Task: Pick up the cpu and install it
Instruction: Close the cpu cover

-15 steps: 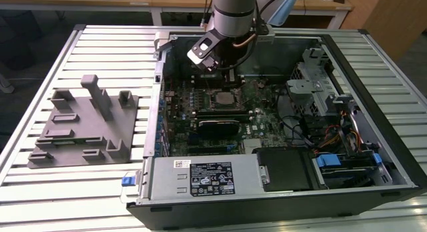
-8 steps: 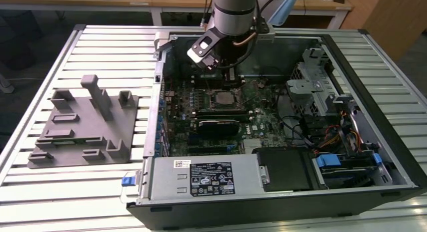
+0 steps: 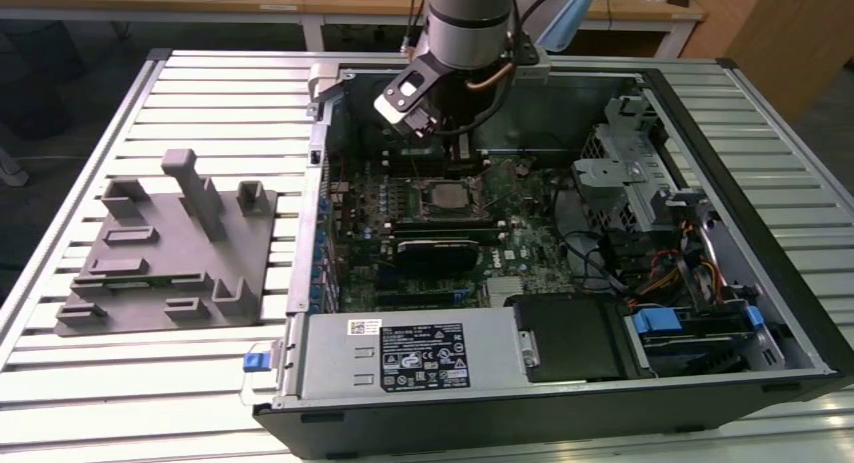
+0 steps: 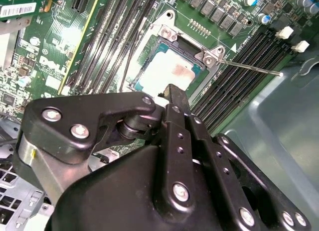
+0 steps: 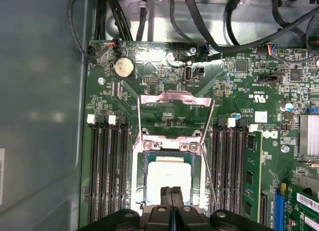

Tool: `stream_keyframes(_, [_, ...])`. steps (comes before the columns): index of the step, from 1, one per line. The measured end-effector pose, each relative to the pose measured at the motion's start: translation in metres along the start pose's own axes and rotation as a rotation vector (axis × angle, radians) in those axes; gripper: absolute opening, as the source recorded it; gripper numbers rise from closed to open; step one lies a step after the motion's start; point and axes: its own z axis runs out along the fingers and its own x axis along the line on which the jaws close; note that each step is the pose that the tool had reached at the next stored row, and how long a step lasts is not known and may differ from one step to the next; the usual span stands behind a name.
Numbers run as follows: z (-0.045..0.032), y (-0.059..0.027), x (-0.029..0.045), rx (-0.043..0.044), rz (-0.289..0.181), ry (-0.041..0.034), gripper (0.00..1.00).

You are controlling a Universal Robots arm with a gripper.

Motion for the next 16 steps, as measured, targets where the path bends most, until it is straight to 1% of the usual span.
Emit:
stream_keyframes(5, [-0.0017, 0.0000, 0.0000, 0.0000, 0.000, 0.0006, 0.11])
stream_keyframes(16, [-0.0112, 0.0002, 0.0001, 0.0003, 0.000, 0.0009, 0.11])
